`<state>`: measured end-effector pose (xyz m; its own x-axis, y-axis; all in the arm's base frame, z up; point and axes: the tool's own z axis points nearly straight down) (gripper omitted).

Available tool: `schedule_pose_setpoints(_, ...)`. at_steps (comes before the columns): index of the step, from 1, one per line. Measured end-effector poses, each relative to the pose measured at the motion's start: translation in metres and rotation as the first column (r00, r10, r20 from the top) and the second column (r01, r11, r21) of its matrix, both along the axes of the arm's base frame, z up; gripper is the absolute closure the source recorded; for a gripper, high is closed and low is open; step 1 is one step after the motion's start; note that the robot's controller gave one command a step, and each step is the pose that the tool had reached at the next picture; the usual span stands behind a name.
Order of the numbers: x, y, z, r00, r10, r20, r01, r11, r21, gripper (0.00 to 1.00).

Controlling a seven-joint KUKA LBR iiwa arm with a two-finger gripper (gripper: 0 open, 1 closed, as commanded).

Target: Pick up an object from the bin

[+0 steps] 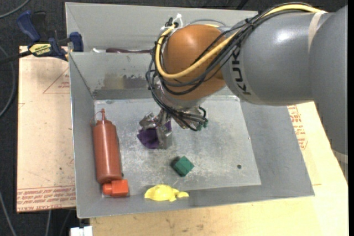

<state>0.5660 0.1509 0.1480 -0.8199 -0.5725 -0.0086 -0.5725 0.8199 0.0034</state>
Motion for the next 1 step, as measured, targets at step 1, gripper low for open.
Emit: schedule_pose_setpoints(1, 0.0004, 0.0002, 0.0113, 1.0, -0.001, 0.001, 0.001, 1.0, 0.0, 1.0)
